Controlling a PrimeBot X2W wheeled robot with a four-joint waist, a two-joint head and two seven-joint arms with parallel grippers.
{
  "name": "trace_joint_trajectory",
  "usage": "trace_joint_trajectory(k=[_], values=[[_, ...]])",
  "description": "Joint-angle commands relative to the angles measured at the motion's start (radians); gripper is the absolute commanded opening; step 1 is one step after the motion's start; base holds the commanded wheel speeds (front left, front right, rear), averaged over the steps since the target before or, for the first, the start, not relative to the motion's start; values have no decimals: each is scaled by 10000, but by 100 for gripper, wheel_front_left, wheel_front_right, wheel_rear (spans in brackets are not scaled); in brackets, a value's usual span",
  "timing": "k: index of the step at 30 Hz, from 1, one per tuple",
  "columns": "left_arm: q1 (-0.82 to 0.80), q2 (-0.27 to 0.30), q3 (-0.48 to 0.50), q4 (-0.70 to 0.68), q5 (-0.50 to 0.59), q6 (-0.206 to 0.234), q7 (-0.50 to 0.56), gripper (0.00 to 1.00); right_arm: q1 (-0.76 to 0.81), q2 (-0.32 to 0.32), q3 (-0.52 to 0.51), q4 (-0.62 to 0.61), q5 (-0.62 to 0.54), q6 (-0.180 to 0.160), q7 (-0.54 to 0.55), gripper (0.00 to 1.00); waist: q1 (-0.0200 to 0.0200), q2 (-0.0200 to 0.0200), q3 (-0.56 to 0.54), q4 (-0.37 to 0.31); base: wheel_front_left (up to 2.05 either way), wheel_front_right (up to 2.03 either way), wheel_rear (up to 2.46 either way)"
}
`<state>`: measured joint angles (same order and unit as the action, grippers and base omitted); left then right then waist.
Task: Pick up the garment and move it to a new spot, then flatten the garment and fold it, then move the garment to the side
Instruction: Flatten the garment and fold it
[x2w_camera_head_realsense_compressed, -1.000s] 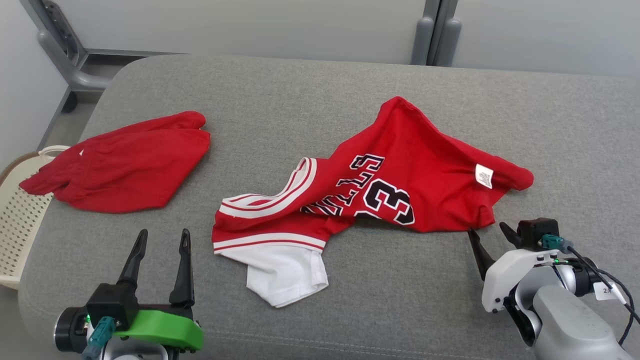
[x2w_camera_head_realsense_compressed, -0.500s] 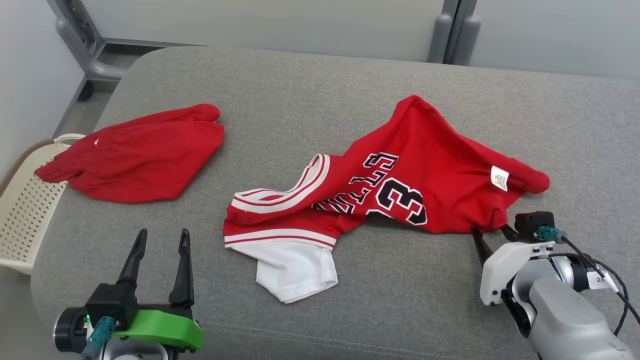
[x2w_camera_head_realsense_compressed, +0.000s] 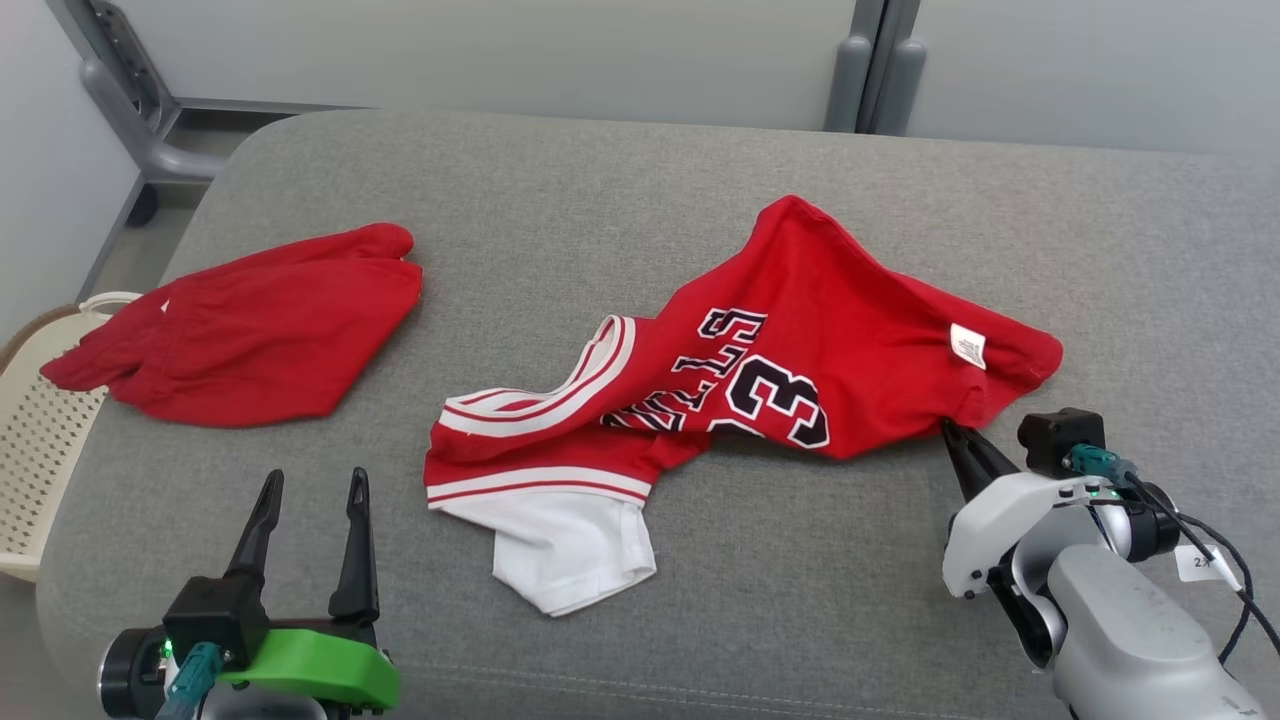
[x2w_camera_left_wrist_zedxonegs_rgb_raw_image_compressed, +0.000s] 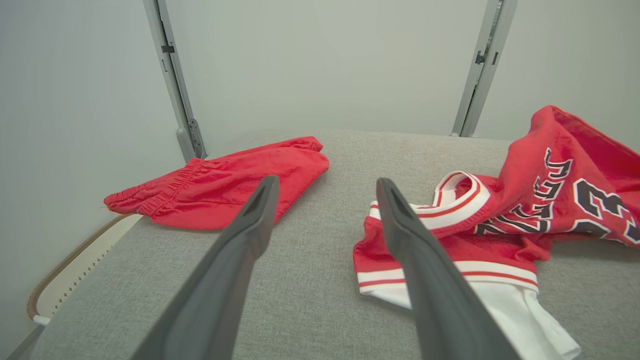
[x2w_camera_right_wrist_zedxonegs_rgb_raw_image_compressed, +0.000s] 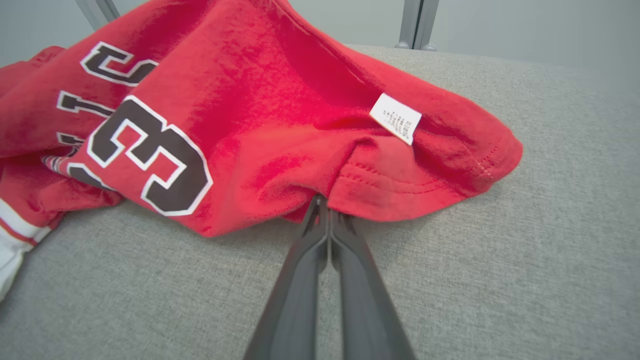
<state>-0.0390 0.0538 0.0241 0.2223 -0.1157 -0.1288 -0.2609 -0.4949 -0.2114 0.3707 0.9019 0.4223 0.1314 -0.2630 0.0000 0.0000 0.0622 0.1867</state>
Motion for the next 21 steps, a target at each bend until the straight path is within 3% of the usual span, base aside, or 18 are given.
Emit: trace_joint_trajectory(k=[1,5,13,21], values=[[154,7,35,5,14,-20,-27,100,215,-237,151,-397,125,-14,-46,0,0,0,-159,-236,0,0,0],[282,8,39,-24,47,-20,-27,100,650,-454,675,-1324,730,-14,43,0,0,0,-271,-466,0,0,0],[413,-2,177,-90,15,-19,-27,100,1511,-1545,1349,-3996,2191,-14,1099,0,0,0,-348,-796,0,0,0],[489,-14,231,-120,-28,-19,-27,100,2894,-3242,1031,-7808,3483,-12,3174,0,0,0,-335,-1026,0,0,0]])
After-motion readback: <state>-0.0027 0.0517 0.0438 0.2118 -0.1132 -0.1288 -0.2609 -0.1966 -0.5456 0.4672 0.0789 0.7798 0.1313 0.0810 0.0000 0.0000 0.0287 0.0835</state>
